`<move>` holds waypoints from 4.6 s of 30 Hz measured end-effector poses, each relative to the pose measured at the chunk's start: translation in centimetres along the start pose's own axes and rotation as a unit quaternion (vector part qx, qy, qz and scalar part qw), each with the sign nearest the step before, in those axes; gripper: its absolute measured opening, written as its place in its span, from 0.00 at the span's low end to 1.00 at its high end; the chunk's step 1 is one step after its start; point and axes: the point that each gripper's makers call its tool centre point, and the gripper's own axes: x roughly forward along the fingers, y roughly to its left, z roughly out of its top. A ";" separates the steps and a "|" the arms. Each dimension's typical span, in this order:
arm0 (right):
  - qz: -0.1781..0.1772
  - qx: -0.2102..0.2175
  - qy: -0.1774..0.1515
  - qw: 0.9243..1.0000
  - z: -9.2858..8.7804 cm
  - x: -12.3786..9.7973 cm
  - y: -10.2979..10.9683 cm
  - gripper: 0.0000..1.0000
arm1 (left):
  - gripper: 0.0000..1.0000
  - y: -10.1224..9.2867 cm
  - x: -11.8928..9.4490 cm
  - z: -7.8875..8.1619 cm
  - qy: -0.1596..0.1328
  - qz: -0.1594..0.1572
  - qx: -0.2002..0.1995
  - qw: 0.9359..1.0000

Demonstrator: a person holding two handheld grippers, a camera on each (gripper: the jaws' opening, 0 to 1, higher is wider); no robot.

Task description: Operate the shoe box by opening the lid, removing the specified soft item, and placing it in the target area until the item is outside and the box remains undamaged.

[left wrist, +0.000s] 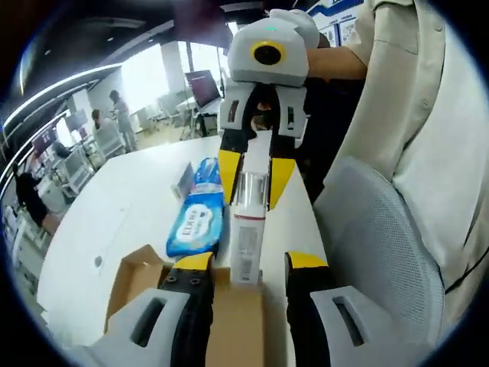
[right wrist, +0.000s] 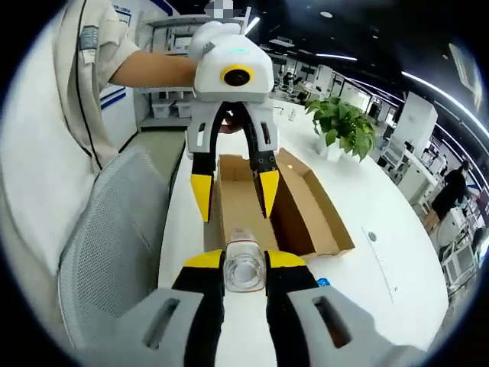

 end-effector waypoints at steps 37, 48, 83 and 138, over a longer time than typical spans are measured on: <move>-0.032 -0.031 0.130 0.990 -6.8 -3.7 -15.4 0.17 | 0.57 1.9 -13.5 -12.1 0.008 0.262 -0.243 0.934; -0.012 -0.037 0.179 0.983 -7.9 -2.0 -17.1 0.17 | 0.38 1.9 -16.0 -16.9 0.043 0.332 -0.310 0.890; 0.033 -0.007 0.298 0.954 -16.0 2.6 -20.6 0.18 | 0.03 1.4 -14.3 -23.6 0.054 0.367 -0.477 0.796; -0.063 0.171 0.181 0.967 -7.8 6.5 -21.1 0.22 | 0.02 1.3 -14.2 -23.8 0.057 0.361 -0.494 0.789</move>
